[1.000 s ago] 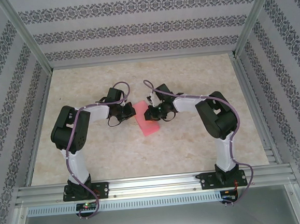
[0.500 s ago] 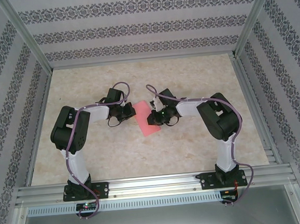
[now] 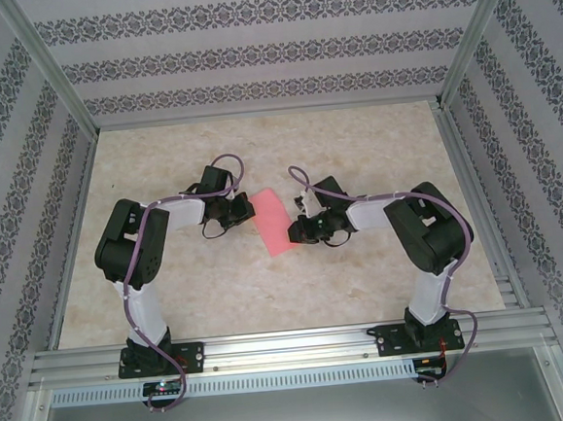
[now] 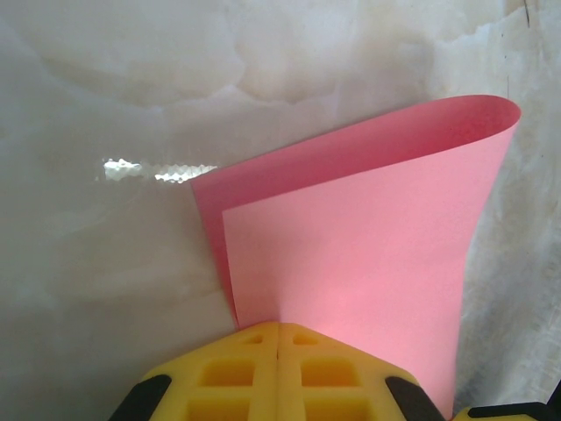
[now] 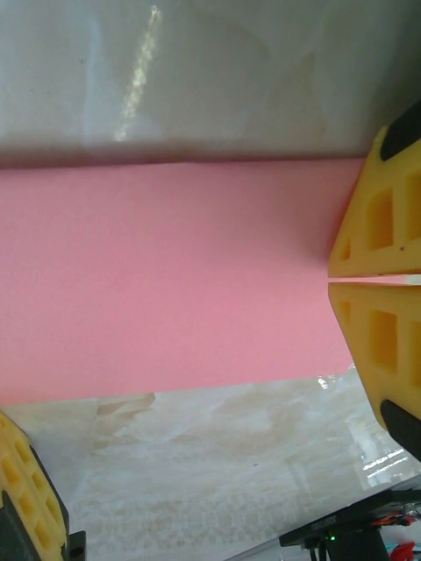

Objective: Fold a paper plane with a square sheet of paper (pick it up from the middle)
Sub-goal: Fold the square sheet of paper in half at the center of the table, then rotate the square sheet of paper at the center of the table.

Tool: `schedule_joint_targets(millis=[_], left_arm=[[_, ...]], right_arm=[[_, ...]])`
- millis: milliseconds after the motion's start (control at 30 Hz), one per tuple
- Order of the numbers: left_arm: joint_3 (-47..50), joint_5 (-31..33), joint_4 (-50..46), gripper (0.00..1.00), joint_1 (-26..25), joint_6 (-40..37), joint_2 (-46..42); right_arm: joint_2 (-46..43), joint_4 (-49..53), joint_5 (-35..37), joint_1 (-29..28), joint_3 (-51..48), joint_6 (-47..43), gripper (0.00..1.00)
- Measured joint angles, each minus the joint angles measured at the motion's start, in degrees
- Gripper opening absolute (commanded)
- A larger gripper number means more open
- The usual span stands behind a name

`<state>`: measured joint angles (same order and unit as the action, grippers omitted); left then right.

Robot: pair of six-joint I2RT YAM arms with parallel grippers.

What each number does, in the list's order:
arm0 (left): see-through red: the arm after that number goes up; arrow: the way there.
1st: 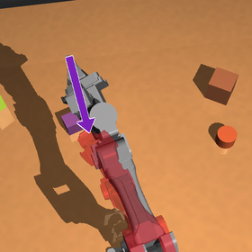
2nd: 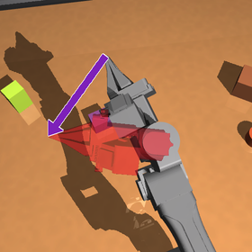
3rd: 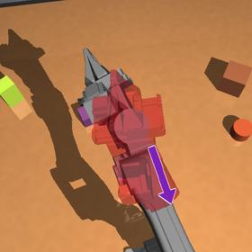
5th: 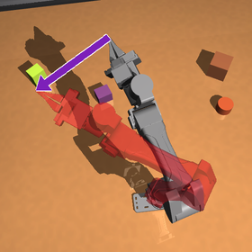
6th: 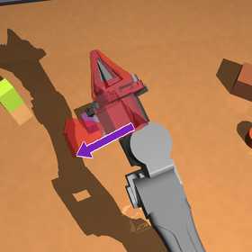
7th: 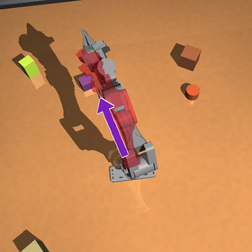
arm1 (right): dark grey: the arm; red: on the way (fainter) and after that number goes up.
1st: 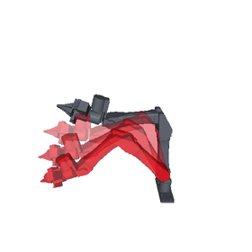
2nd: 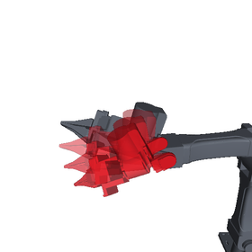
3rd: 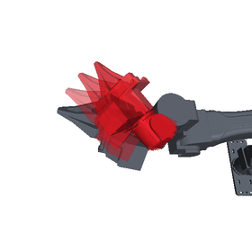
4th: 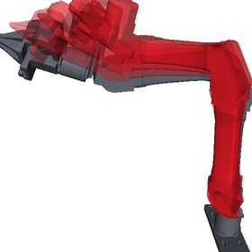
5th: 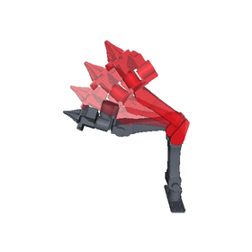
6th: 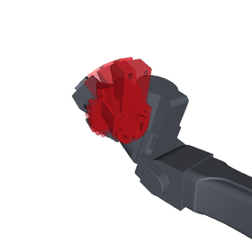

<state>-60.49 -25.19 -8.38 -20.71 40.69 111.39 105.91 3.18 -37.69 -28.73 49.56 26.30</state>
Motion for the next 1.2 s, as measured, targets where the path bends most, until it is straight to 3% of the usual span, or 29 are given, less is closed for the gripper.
schedule_joint_targets(millis=[333,600,800,1000,1200], left_arm=[[-2.08,0.04,-2.78,0.00,-0.07,-4.70,0.02],[-3.48,0.02,-4.85,0.00,-0.35,-7.91,0.33],[-4.04,0.11,-5.79,0.00,-0.44,-9.53,0.48],[-4.07,-0.02,-5.81,0.00,-0.48,-10.23,0.44],[-1.38,-0.66,-5.62,0.14,-1.14,-8.85,-1.95]], right_arm=[[-5.29,5.46,5.53,-0.52,5.42,2.16,0.15],[2.25,8.04,9.90,-3.87,14.47,1.01,0.14],[5.38,10.34,11.56,-5.03,13.66,1.25,0.14],[3.76,6.45,12.66,-6.47,10.12,4.87,0.15],[0.70,1.11,15.41,-10.93,4.68,15.23,0.16]])
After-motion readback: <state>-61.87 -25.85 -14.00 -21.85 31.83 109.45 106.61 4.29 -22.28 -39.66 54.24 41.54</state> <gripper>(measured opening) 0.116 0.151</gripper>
